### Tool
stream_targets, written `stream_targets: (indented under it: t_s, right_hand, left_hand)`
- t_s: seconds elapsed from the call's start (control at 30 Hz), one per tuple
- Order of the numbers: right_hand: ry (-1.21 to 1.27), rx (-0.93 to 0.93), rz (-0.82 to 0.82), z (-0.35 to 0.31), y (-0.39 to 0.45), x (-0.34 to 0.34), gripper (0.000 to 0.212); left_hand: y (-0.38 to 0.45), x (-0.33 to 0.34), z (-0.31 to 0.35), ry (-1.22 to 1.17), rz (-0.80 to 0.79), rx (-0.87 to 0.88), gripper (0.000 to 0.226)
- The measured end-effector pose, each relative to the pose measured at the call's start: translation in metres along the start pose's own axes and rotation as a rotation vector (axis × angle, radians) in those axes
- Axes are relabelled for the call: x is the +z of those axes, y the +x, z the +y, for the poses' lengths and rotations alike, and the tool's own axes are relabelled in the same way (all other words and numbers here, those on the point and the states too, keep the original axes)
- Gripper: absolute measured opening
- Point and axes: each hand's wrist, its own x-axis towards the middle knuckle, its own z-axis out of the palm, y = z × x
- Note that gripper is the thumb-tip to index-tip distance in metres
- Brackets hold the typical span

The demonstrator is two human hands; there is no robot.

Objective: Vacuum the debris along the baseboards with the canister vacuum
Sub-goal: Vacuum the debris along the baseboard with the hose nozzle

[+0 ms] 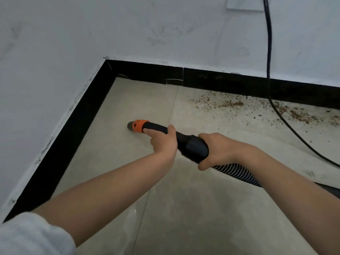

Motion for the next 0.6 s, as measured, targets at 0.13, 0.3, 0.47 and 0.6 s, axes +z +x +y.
stream_targets:
  t_s: [0.13, 0.3, 0.47, 0.6]
  right_hand:
    - [-0.059, -0.002, -0.052, -0.006, -0.007, -0.019, 0.045]
    - [-0.106, 0.036, -0.099, -0.006, -0.014, -0.043, 0.048]
    - [-0.094, 0.091, -0.152, 0.006, -0.027, -0.059, 0.048]
    - [-0.081, 0.126, -0.193, 0.015, -0.04, -0.07, 0.047]
  left_hand:
    - [-0.004, 0.0, 0.002, -0.136, -0.011, -0.069, 0.087]
    - [-0.011, 0.014, 0.014, -0.243, -0.022, -0.128, 0.086]
    - [-0.035, 0.03, 0.023, -0.32, -0.001, -0.207, 0.087]
    - [-0.056, 0.037, 0.025, -0.455, -0.059, -0.319, 0.079]
